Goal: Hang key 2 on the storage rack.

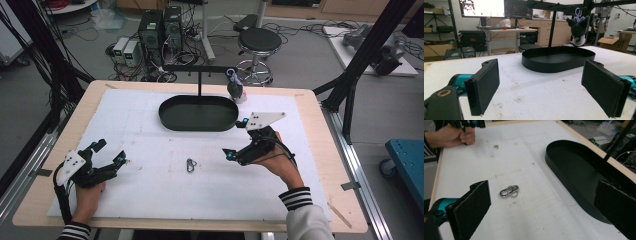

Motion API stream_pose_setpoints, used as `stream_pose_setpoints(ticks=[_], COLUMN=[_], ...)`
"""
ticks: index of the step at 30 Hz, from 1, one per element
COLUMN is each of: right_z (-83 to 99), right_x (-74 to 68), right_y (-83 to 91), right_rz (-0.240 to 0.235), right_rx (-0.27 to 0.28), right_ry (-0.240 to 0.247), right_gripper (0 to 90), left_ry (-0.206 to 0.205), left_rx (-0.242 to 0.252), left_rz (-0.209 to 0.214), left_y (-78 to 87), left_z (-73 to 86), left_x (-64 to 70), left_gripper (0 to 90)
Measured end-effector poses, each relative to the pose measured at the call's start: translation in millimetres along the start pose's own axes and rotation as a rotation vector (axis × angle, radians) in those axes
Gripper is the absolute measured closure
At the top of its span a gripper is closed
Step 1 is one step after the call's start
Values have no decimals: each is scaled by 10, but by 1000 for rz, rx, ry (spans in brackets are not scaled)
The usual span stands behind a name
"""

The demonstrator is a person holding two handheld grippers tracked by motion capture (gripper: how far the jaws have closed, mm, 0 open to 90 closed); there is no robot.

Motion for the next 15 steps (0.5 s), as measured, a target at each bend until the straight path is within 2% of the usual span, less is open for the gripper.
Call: stream_pose_setpoints(ticks=[11, 15], right_z=[-151, -192], right_x=[-78, -81], right_y=[-358, -451], right_rz=[-82, -103], right_rx=[-112, -134], right_ry=[58, 71], right_gripper=[7, 7], left_ry=[-1, -2], left_rx=[-1, -1], left_rz=[0, 0], left_y=[0, 1], left_z=[0, 0], left_x=[0, 1], left_gripper=[152, 152])
Point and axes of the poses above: each handheld gripper's, and its own axes: y roughly backward along the jaws, z roughly out of its underside, x roughly to its right, the point moved 1 cm from there along -y, roughly forward along the jaws, and after that the axes turned 7 degrees about -z, right-handed, at the moved point
